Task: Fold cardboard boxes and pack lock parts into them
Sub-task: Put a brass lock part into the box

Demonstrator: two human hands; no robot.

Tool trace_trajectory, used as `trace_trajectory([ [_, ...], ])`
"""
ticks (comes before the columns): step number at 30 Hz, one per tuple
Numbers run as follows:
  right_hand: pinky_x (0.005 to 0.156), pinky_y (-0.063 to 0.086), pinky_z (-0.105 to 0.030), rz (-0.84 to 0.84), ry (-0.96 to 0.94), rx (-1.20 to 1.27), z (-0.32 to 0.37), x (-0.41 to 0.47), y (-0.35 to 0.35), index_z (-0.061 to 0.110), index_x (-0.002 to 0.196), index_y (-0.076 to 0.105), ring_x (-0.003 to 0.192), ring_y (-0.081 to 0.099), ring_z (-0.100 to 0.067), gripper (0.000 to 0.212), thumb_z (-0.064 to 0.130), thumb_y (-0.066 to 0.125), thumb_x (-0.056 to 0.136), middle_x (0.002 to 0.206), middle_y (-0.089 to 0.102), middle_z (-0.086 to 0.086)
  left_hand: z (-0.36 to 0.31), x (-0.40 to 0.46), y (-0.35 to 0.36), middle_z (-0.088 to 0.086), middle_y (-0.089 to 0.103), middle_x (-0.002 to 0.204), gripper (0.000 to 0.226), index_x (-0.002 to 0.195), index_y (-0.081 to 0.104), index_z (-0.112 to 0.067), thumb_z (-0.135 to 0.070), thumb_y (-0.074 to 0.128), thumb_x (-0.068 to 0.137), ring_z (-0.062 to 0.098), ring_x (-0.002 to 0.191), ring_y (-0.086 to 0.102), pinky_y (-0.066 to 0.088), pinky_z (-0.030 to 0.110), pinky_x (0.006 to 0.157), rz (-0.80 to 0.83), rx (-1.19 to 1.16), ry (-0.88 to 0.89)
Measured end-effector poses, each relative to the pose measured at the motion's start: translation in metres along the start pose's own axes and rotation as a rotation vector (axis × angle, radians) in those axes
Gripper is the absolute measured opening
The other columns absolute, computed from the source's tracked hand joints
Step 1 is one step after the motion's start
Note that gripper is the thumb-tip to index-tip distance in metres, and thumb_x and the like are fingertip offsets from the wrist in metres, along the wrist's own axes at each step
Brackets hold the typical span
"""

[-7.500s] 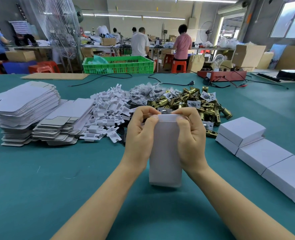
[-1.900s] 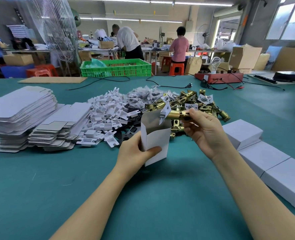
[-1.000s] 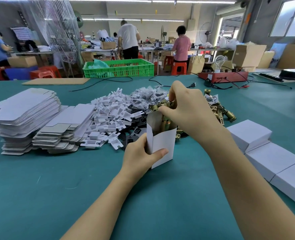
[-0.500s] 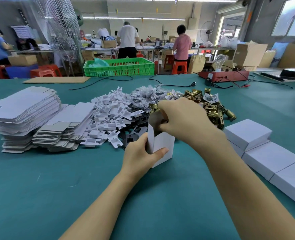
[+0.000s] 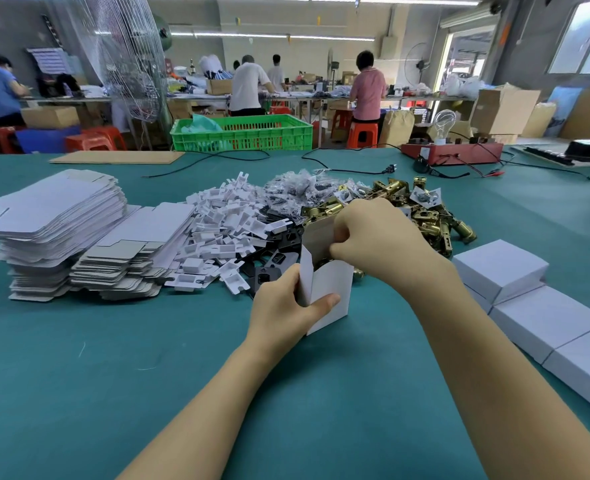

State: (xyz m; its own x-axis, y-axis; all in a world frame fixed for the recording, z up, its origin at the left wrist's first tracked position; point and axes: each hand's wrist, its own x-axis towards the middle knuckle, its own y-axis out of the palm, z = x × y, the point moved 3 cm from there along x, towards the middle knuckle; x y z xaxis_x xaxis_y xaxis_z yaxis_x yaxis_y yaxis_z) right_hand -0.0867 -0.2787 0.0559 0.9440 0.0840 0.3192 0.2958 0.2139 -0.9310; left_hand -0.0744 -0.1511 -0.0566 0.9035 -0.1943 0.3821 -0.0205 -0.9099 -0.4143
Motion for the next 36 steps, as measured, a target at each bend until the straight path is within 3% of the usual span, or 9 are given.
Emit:
trace_trajectory([
  [5, 0.053, 0.044, -0.016, 0.024, -0.059, 0.3, -0.013, -0.005, -0.029, 0.018, 0.067, 0.069, 0.049, 0.054, -0.001, 0.019, 0.029, 0.072, 0.082, 0.054, 0.061, 0.008, -0.001, -0.001, 0.0, 0.023, 0.065, 0.085, 0.061, 0.096, 0.06, 0.002, -0.05, 0.069, 0.067, 0.031, 0.076, 0.06, 0.048, 0.052, 0.074, 0.006, 0.049, 0.031],
  [9, 0.055, 0.048, -0.019, 0.044, -0.009, 0.366, -0.036, -0.009, -0.038, 0.02, 0.072, 0.069, 0.049, 0.06, -0.003, 0.015, 0.032, 0.073, 0.081, 0.056, 0.065, 0.01, -0.003, -0.002, 0.0, 0.025, 0.065, 0.087, 0.062, 0.096, 0.061, 0.004, -0.049, 0.07, 0.066, 0.033, 0.076, 0.06, 0.049, 0.053, 0.074, -0.004, 0.022, 0.027],
  [14, 0.055, 0.045, -0.018, 0.191, 0.075, 0.286, -0.051, -0.008, -0.03, 0.021, 0.085, 0.068, 0.06, 0.067, -0.005, 0.016, 0.037, 0.07, 0.083, 0.077, 0.071, 0.003, -0.005, -0.003, -0.001, 0.016, 0.069, 0.084, 0.051, 0.094, 0.065, -0.002, -0.045, 0.071, 0.067, 0.032, 0.077, 0.061, 0.05, 0.05, 0.072, -0.054, 0.018, 0.011],
  [20, 0.067, 0.059, -0.033, 0.28, 0.116, 0.232, -0.053, -0.006, -0.015, 0.025, 0.089, 0.064, 0.064, 0.069, -0.004, 0.019, 0.043, 0.067, 0.085, 0.081, 0.071, 0.002, -0.002, 0.0, -0.005, 0.017, 0.069, 0.089, 0.049, 0.095, 0.065, -0.005, -0.045, 0.071, 0.066, 0.032, 0.082, 0.063, 0.051, 0.052, 0.076, -0.134, -0.041, -0.039],
  [25, 0.068, 0.055, -0.03, 0.189, 0.158, 0.225, -0.053, -0.005, -0.016, 0.022, 0.083, 0.065, 0.065, 0.069, -0.01, 0.016, 0.038, 0.066, 0.087, 0.076, 0.071, -0.001, 0.004, 0.003, -0.002, 0.009, 0.07, 0.093, 0.049, 0.103, 0.065, -0.012, -0.043, 0.072, 0.066, 0.028, 0.088, 0.064, 0.052, 0.052, 0.083, -0.015, -0.074, -0.088],
  [28, 0.073, 0.053, -0.033, -0.066, 0.167, 0.253, -0.042, -0.003, -0.022, 0.016, 0.085, 0.068, 0.072, 0.065, -0.016, 0.018, 0.033, 0.065, 0.087, 0.078, 0.069, -0.004, 0.007, 0.005, -0.003, -0.014, 0.071, 0.09, 0.038, 0.099, 0.065, -0.028, -0.042, 0.074, 0.065, 0.011, 0.087, 0.065, 0.053, 0.045, 0.084, 0.017, -0.115, -0.123],
  [32, 0.071, 0.051, -0.024, -0.411, 0.042, 0.46, 0.006, -0.009, -0.024, 0.011, 0.096, 0.068, 0.073, 0.062, -0.012, 0.013, 0.022, 0.065, 0.089, 0.079, 0.066, 0.001, 0.012, 0.005, -0.002, -0.003, 0.07, 0.087, 0.04, 0.1, 0.063, -0.021, -0.041, 0.076, 0.068, 0.021, 0.085, 0.064, 0.053, 0.047, 0.082, 0.038, -0.123, -0.116],
  [34, 0.066, 0.048, -0.016, -0.384, -0.126, 0.564, 0.043, -0.009, -0.015, 0.007, 0.095, 0.068, 0.068, 0.06, -0.007, 0.009, 0.013, 0.064, 0.089, 0.077, 0.067, 0.0, 0.012, 0.008, -0.002, -0.004, 0.06, 0.067, 0.033, 0.088, 0.059, -0.011, -0.036, 0.077, 0.074, 0.018, 0.066, 0.055, 0.048, 0.035, 0.063, 0.049, -0.102, -0.082],
  [36, 0.07, 0.048, -0.021, -0.245, -0.25, 0.526, 0.075, 0.0, 0.001, 0.005, 0.095, 0.069, 0.072, 0.062, -0.012, 0.01, 0.008, 0.062, 0.089, 0.08, 0.069, -0.004, 0.009, 0.011, -0.002, -0.005, 0.043, 0.054, 0.033, 0.068, 0.047, -0.006, -0.031, 0.067, 0.079, 0.01, 0.055, 0.034, 0.028, 0.024, 0.053, 0.05, -0.031, -0.032],
])
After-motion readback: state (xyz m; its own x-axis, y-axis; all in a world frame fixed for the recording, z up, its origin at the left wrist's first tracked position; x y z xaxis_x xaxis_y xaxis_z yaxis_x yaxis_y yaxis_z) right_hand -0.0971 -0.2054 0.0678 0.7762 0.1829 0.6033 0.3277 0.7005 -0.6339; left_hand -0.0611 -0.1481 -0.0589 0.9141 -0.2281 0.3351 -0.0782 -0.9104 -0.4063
